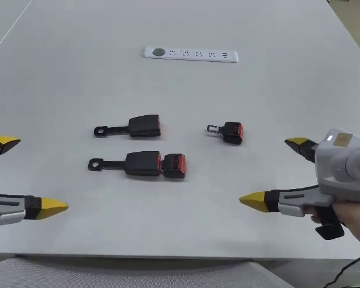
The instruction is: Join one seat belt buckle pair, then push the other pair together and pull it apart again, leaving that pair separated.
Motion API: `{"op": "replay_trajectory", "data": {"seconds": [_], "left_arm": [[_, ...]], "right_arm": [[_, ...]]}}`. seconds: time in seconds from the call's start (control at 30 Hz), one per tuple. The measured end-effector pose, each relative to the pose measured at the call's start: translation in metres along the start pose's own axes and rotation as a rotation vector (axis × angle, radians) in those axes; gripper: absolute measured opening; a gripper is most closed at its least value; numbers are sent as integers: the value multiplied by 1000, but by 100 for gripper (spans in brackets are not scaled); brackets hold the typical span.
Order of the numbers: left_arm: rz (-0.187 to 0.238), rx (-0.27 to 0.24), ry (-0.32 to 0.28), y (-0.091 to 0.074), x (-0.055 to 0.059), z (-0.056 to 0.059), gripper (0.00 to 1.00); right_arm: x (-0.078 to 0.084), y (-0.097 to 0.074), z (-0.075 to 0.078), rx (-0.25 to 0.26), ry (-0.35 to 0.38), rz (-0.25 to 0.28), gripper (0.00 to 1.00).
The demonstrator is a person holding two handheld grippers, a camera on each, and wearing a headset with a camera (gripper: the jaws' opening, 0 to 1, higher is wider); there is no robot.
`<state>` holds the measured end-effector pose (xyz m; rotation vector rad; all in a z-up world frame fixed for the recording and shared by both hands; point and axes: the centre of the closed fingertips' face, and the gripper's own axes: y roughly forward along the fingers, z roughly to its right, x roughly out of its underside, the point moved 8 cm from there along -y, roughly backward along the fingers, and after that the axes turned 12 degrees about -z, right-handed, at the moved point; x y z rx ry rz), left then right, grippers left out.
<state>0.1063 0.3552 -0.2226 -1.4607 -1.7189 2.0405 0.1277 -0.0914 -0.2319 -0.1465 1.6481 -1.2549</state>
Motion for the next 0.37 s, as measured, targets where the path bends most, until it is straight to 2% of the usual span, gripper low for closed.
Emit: {"op": "replay_trajectory", "data": {"seconds": [0.1, 0.37], "left_arm": [[-8, 2, -2, 0, 2, 1, 100], [5, -5, -2, -5, 0, 0, 100]], "right_arm": [[-1, -2, 1, 7, 1, 5, 100], [-7, -8, -2, 23, -5, 26, 100]]}}
